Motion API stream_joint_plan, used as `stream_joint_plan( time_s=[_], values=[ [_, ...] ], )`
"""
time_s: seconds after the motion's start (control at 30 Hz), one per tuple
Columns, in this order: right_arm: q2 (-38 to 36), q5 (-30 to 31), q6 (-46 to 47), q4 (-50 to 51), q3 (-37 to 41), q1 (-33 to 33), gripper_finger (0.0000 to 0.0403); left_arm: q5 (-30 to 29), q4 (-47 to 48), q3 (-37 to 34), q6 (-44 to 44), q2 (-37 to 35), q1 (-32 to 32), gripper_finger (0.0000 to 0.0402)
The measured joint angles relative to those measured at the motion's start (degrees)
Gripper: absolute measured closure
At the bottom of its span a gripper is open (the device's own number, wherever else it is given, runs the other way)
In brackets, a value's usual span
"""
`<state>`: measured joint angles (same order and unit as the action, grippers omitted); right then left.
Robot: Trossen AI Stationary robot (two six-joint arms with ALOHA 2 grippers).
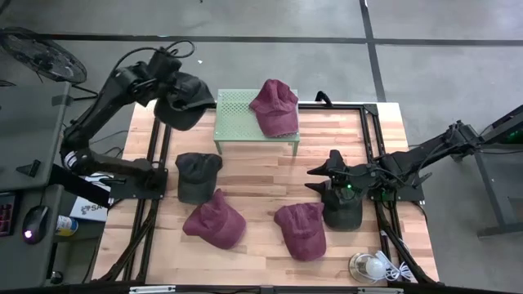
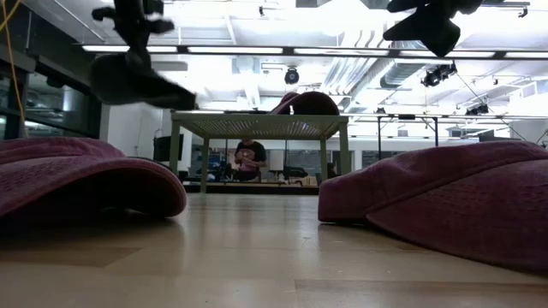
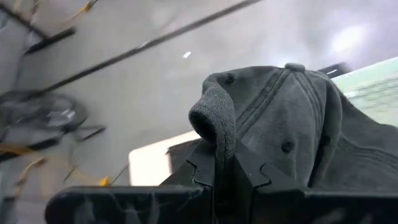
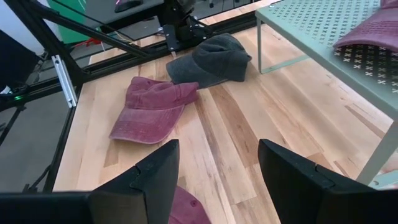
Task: Pick & Place hat
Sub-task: Put the top left black cap on the left side of the shelf
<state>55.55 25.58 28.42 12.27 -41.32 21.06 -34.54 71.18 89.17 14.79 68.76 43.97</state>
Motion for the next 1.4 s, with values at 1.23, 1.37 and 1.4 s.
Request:
stream_joint_plan(
  time_s=[1.23, 1.37, 1.4],
  values=[
    [26.8, 22.0, -54.8, -56.6, 0.0, 2.2, 0.0192, 37.4, -68.2, -14.1, -6.7, -5.7, -37.4, 0.0389],
    [32.1, 25.0, -68.6, -70.8, 0.0, 1.3, 0.0192, 38.1, -78.9, -19.2, -4.9, -5.3, -37.3, 0.0389],
    [33.2, 24.8, -71.5, -74.2, 0.0, 1.0, 0.0192, 38.1, -80.6, -20.3, -4.9, -5.3, -37.3, 0.0389]
  ],
)
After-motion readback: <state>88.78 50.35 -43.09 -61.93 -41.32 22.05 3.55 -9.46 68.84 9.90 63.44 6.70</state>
